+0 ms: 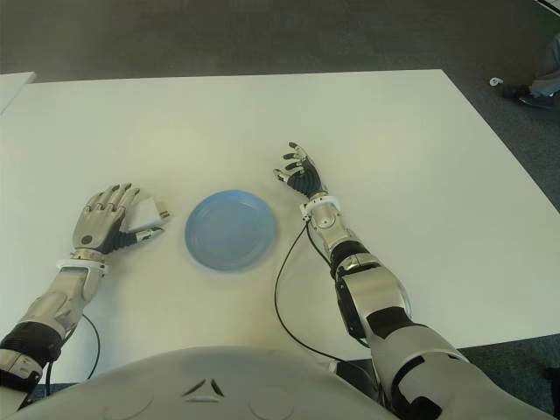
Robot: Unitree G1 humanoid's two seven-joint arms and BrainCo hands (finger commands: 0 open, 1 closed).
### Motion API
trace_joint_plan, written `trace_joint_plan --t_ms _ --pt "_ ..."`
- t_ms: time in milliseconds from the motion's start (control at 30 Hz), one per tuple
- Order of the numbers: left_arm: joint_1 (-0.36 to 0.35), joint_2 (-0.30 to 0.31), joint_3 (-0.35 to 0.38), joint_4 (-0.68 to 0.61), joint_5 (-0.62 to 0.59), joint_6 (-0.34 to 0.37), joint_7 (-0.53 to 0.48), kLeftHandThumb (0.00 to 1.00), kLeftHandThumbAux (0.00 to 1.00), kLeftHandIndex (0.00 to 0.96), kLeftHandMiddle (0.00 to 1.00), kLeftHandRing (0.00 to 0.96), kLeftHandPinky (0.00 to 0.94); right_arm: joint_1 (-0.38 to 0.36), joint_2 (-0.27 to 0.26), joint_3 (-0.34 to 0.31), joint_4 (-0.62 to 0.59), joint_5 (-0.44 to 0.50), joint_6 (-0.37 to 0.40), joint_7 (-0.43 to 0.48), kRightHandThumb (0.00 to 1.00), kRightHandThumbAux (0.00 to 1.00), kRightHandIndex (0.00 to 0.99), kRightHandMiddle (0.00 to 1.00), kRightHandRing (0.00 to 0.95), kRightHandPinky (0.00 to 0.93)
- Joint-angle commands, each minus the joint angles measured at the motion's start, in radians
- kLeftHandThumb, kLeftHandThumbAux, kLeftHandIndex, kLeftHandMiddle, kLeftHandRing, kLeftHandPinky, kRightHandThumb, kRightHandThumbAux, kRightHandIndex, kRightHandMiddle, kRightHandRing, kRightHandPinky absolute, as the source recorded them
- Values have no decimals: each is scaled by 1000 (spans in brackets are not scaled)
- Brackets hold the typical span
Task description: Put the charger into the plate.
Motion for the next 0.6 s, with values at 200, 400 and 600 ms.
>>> trace_joint_plan --t_ms 200,400,600 --pt "-5 -7 -34 51 -8 0 6 193 186 0 0 0 0 78 21 16 60 -22 57 53 70 695 55 268 328 354" --pt "-12 -4 -40 56 -20 0 7 198 190 0 0 0 0 77 21 16 61 -22 57 54 79 694 61 263 323 353" --pt "-21 -2 -45 60 -37 -2 -15 208 186 0 0 0 0 78 21 13 60 -19 50 58 88 695 64 265 326 365"
